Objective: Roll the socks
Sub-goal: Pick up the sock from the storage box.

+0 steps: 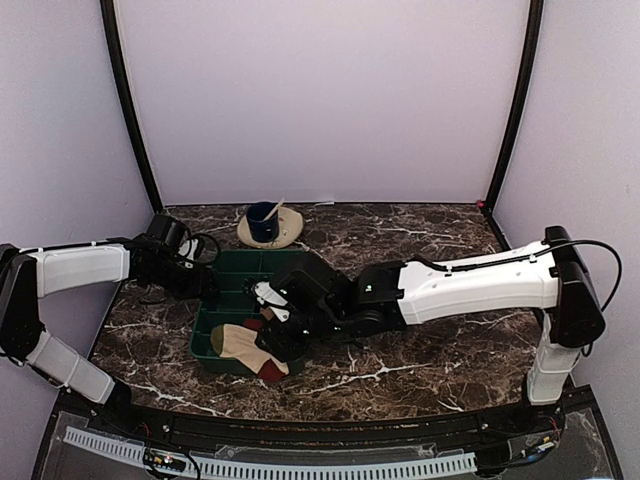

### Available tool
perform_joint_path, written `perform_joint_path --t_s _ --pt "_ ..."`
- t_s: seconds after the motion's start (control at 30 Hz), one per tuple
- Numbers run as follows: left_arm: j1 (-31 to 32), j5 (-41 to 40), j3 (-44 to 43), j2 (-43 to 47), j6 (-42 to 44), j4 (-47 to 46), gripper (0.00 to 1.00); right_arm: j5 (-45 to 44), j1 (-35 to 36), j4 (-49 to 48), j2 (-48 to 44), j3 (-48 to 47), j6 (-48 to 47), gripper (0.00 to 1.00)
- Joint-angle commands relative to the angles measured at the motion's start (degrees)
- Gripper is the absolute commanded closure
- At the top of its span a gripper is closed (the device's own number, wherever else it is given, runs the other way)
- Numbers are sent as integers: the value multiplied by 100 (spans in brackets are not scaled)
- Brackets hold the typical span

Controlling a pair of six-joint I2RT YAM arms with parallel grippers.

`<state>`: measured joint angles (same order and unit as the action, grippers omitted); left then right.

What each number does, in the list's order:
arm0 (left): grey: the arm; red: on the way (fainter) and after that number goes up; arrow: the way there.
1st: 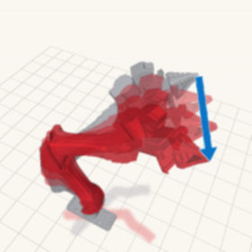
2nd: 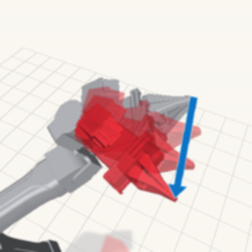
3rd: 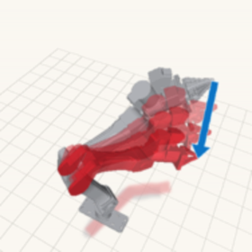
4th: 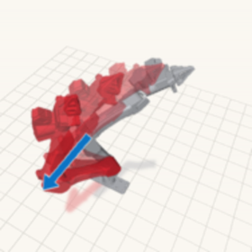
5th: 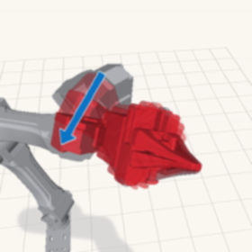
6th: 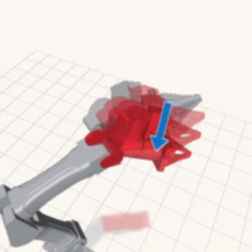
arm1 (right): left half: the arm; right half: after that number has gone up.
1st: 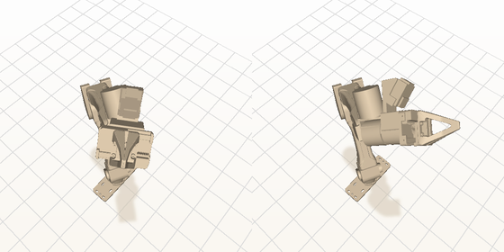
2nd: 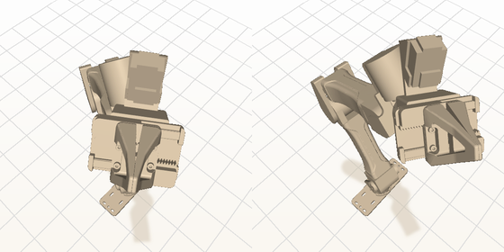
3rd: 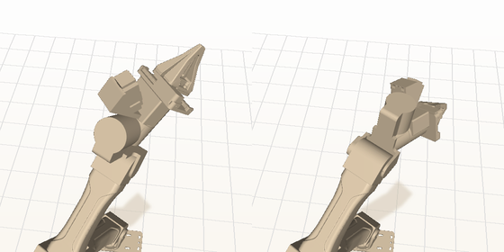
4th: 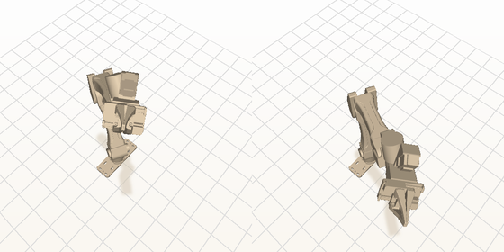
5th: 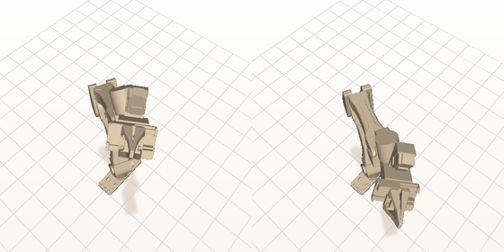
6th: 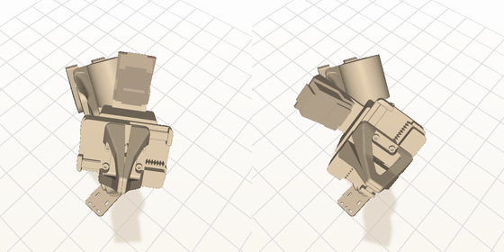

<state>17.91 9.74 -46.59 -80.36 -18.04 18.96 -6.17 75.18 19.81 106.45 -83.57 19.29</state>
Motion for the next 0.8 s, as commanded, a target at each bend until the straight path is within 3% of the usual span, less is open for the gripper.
perform_joint_path --t_s 0.0,0.3,0.6,0.77 --pt "35 74 -56 -5 70 30 49 98 -57 -37 139 -182 -29 47" --pt "35 64 -74 -74 79 46 49 227 -110 69 337 -287 -4 51" --pt "34 -27 -104 -119 74 98 59 328 -133 73 317 -372 11 81" --pt "28 -113 -147 -114 44 158 64 348 -129 43 223 -419 17 86"
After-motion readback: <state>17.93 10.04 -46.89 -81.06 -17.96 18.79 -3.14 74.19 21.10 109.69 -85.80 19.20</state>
